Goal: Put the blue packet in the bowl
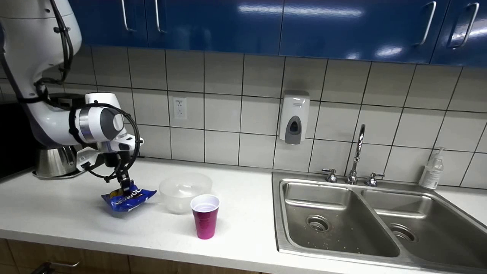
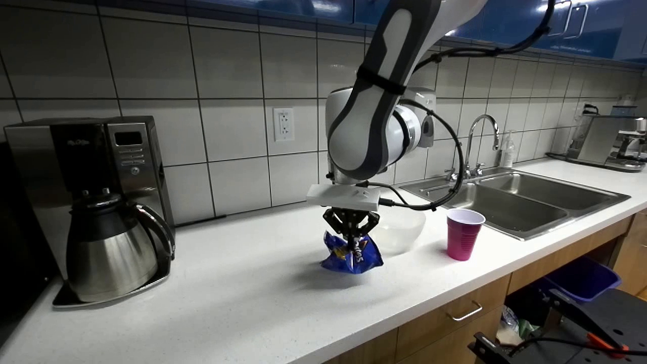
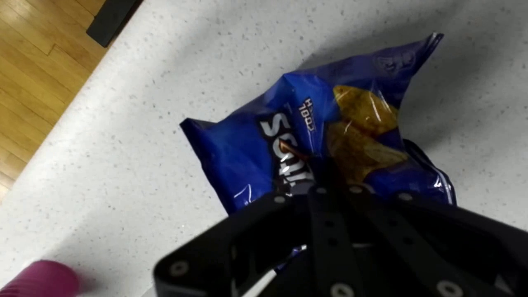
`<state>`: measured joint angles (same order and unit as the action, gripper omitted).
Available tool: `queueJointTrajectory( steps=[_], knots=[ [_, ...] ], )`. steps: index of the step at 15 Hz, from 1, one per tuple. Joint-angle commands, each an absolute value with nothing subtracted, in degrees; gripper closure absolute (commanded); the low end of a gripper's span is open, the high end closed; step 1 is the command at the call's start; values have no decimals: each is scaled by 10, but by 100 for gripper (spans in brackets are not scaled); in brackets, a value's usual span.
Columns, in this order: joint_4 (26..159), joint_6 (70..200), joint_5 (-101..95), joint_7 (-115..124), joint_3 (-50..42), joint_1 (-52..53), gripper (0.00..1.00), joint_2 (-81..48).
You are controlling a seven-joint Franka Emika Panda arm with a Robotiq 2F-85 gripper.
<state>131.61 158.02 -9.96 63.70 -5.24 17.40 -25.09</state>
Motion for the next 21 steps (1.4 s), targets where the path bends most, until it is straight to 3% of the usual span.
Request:
queueJointTrajectory(
  steps=[1, 11, 21],
  knots=[
    [1310, 1558, -84, 612, -48, 165, 100, -221],
    [1282, 1509, -93, 633, -58, 147, 100, -165],
    [1215, 1448, -99, 646, -96, 90, 100, -218]
  ],
)
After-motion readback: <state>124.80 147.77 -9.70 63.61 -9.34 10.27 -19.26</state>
